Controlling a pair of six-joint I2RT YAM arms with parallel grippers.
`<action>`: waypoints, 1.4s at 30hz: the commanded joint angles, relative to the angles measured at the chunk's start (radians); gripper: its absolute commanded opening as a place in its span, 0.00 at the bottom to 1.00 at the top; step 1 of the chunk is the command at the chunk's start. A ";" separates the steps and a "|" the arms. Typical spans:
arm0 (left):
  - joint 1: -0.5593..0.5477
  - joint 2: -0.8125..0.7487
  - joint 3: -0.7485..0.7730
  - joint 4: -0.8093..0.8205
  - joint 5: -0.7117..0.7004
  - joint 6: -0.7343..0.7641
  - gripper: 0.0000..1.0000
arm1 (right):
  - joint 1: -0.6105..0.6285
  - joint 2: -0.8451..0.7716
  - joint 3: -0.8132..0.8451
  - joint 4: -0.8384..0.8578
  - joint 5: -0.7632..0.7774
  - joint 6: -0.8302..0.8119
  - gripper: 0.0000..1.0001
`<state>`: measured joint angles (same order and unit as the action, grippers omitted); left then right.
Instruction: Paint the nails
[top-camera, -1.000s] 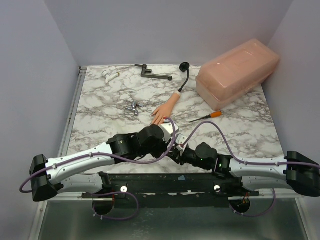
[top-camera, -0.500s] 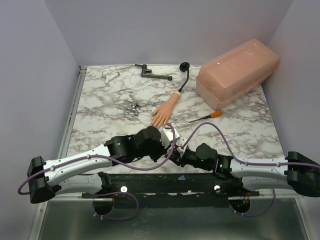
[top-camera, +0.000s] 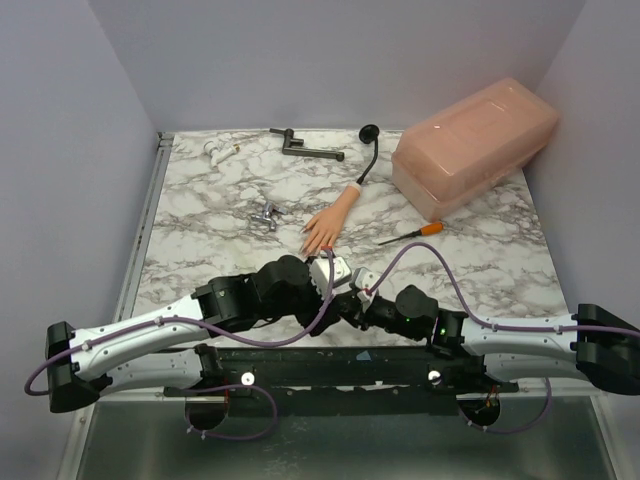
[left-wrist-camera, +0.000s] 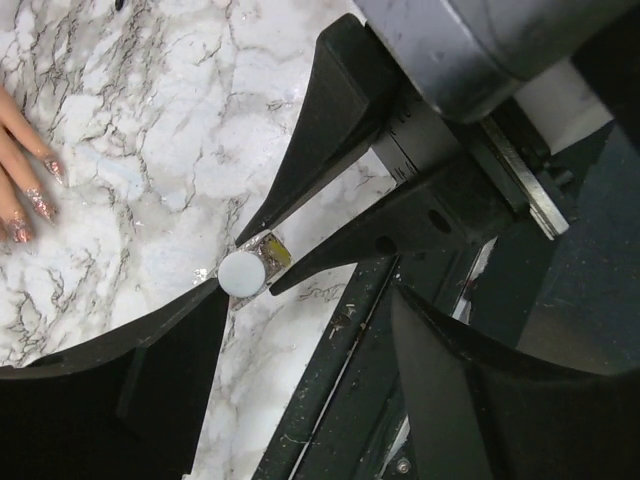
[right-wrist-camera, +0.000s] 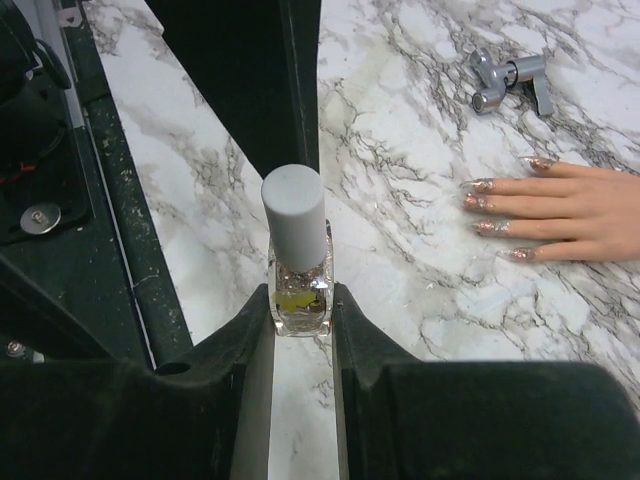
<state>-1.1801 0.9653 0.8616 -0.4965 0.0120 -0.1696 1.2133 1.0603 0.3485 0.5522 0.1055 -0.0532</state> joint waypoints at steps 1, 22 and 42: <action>-0.007 -0.047 0.014 -0.020 -0.004 -0.069 0.69 | -0.007 0.000 0.020 0.046 0.034 0.000 0.01; -0.007 -0.048 0.076 -0.120 -0.237 -0.337 0.59 | -0.007 -0.003 0.018 0.049 0.036 0.001 0.01; -0.007 0.058 0.110 -0.066 -0.274 -0.359 0.45 | -0.007 0.013 0.029 0.043 0.040 0.003 0.01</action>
<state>-1.1805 1.0039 0.9295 -0.5838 -0.2253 -0.5220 1.2106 1.0698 0.3504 0.5598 0.1184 -0.0532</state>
